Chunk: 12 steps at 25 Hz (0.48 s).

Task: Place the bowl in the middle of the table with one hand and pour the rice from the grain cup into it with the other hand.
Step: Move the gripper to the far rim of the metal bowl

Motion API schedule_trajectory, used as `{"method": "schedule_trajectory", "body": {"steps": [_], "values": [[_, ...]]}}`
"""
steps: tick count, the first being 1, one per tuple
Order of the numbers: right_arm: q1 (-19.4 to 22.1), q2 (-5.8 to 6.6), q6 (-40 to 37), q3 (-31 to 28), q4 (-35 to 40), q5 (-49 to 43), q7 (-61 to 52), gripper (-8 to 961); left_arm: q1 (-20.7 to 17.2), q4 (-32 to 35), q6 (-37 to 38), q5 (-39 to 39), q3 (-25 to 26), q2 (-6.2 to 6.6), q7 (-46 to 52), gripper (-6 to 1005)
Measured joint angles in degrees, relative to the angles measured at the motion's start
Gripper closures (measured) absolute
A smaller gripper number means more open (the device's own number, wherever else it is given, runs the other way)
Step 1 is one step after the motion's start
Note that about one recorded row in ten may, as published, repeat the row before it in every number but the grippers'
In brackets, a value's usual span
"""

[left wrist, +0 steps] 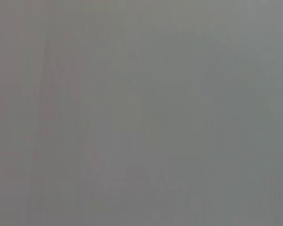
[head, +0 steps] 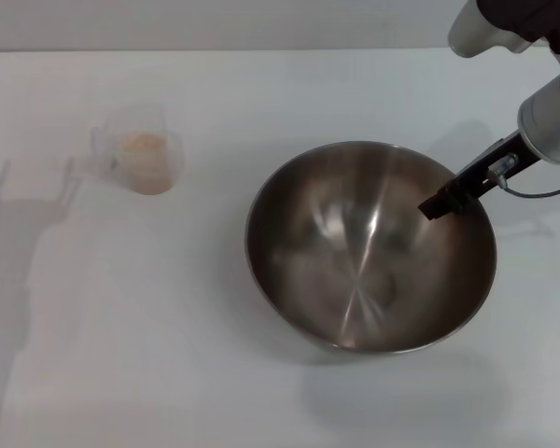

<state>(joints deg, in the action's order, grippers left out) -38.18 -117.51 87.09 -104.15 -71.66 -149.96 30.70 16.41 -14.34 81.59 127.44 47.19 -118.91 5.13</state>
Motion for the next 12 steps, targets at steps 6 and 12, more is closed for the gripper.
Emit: {"method": "schedule_trajectory", "body": {"steps": [6, 12], "values": [[0.37, 0.00, -0.19, -0.53, -0.03, 0.08, 1.43, 630, -0.25, -0.18, 0.21, 0.00, 0.00, -0.01, 0.28, 155], [0.46, -0.01, -0.67, -0.83, -0.34, 0.11, 1.57, 834, -0.33, -0.35, 0.29, 0.00, 0.00, -0.01, 0.32, 154]]}}
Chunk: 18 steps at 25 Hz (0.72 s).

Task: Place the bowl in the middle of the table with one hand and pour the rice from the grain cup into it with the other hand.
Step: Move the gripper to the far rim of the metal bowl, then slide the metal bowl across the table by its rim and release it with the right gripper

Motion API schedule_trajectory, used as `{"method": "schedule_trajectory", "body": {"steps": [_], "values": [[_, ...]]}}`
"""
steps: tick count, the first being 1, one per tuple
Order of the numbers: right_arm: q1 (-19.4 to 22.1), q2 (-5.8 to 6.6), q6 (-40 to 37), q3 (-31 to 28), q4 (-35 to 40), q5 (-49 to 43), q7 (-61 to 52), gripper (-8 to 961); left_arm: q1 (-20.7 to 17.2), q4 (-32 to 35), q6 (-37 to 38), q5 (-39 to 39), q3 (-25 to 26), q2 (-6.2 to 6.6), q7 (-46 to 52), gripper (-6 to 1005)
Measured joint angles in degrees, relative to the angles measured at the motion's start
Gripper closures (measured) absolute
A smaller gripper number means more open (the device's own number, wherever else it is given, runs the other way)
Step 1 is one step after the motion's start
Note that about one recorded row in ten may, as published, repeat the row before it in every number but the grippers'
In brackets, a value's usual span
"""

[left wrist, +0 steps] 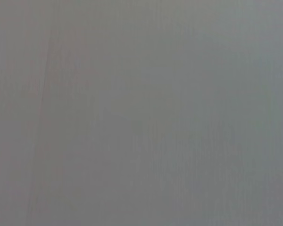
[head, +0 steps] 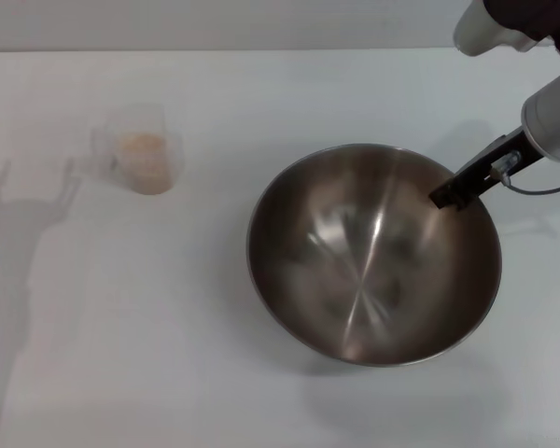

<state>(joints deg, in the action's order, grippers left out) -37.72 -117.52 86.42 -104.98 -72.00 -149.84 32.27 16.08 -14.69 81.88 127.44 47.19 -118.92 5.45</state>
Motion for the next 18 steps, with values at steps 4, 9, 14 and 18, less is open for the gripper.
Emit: {"method": "schedule_trajectory", "body": {"steps": [4, 9, 14, 18], "values": [[0.50, -0.09, -0.72, -1.61, -2.42, 0.57, 0.07, 915, 0.13, -0.06, 0.02, 0.00, 0.00, 0.00, 0.00, 153], [0.26, -0.25, -3.08, -3.38, -3.65, 3.05, 0.21, 934, 0.40, -0.08, 0.04, 0.00, 0.00, 0.00, -0.06, 153], [-1.44, -0.26, -7.43, -2.99, -0.89, 4.72, 0.21, 930, 0.51, -0.08, 0.15, 0.00, 0.00, 0.00, -0.20, 153], [-3.10, -0.26, -11.75, -2.91, 3.48, 7.14, 0.47, 931, 0.53, -0.07, 0.52, 0.01, 0.00, 0.00, -0.21, 153]]}}
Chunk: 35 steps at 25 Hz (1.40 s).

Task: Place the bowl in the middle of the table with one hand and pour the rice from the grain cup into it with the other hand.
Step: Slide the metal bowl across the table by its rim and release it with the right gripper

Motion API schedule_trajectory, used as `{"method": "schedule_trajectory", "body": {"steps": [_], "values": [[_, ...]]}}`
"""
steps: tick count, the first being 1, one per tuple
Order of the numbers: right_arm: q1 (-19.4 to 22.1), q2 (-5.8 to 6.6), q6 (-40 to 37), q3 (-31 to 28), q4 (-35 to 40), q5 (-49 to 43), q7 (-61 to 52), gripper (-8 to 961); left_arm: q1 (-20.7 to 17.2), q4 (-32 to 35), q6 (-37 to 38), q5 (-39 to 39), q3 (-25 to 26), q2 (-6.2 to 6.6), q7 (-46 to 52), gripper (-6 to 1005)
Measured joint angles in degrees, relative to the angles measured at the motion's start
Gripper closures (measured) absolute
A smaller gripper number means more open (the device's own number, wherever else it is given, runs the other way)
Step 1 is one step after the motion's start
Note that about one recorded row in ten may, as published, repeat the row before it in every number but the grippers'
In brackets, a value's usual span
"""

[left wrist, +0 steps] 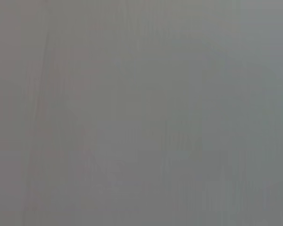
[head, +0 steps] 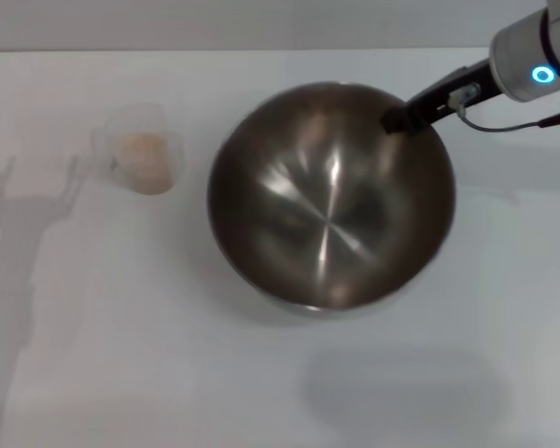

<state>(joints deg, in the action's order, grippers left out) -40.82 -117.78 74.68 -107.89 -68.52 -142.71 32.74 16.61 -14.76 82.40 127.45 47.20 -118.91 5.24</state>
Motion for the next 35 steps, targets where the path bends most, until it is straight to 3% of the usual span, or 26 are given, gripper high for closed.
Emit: {"method": "schedule_trajectory", "body": {"steps": [8, 22, 24, 35], "values": [[-1.43, -0.15, -5.11, 0.17, 4.96, 0.28, 0.11, 932, -0.20, 0.00, 0.33, 0.27, -0.13, 0.00, 0.08, 153], [-2.23, -0.26, -4.53, 1.01, 8.16, -0.09, -0.36, 935, -0.62, 0.00, 1.56, 0.43, -0.45, -0.05, 0.20, 154], [-2.16, -0.26, -4.18, 1.03, 8.06, -0.47, -0.37, 804, -0.62, -0.06, 1.62, 0.43, -0.50, -0.07, 0.25, 154], [-1.28, -0.27, -2.49, 1.70, 0.02, -6.91, -3.12, 671, -0.62, -0.10, 2.30, 0.43, -0.53, -0.09, 0.30, 154]]}}
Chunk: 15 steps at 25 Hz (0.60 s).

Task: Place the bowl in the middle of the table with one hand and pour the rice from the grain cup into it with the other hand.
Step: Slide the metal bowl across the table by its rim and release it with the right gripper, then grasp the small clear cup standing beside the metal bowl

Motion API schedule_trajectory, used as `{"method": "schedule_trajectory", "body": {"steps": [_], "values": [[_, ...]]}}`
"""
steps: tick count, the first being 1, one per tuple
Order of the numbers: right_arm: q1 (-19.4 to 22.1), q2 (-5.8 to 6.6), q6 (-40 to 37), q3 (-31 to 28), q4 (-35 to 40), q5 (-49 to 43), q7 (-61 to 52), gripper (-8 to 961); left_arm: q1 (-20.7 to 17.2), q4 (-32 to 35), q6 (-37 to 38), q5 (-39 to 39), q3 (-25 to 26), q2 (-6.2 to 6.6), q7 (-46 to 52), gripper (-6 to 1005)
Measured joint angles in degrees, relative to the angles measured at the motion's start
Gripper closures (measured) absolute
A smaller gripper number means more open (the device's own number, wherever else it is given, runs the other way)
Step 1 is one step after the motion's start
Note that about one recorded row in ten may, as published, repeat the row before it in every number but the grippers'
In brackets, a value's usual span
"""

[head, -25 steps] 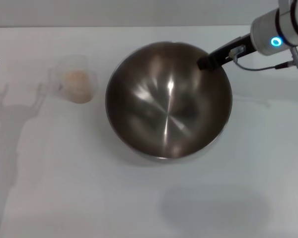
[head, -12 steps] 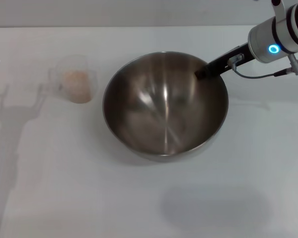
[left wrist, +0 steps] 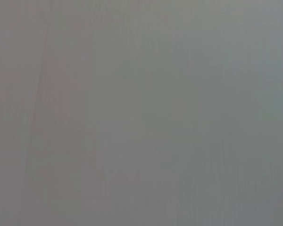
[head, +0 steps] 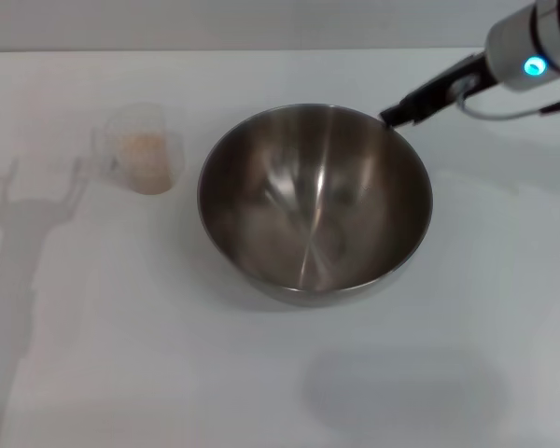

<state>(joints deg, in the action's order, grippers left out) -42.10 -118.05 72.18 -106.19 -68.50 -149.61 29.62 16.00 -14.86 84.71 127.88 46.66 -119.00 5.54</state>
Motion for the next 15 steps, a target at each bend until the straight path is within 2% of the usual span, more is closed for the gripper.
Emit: {"method": "schedule_trajectory", "body": {"steps": [4, 7, 9, 10, 11, 15], "values": [[1.59, -0.63, -1.56, 1.20, -8.75, -4.77, -0.92, 548, -0.01, 0.00, 0.10, 0.01, 0.00, 0.00, 0.00, 154], [4.05, -0.98, -7.91, 4.03, -13.80, -5.31, -0.91, 469, -0.07, 0.01, 0.11, -0.01, 0.00, 0.00, 0.00, 154], [6.79, -1.07, -16.62, 7.83, -15.63, -4.66, -0.77, 436, -0.07, 0.01, 0.11, 0.00, 0.00, 0.00, 0.00, 154], [9.98, -1.14, -27.50, 12.48, -15.59, -4.28, -0.73, 419, 0.01, 0.01, 0.12, 0.00, 0.00, 0.03, 0.00, 154], [9.98, -1.14, -27.50, 12.48, -15.59, -4.28, -0.73, 419, 0.01, 0.01, 0.12, 0.00, 0.00, 0.03, 0.00, 154], [17.54, -1.22, -57.92, 23.74, -11.54, -3.92, -0.86, 418, 0.11, 0.01, 0.12, 0.00, 0.00, 0.07, 0.00, 154]]}}
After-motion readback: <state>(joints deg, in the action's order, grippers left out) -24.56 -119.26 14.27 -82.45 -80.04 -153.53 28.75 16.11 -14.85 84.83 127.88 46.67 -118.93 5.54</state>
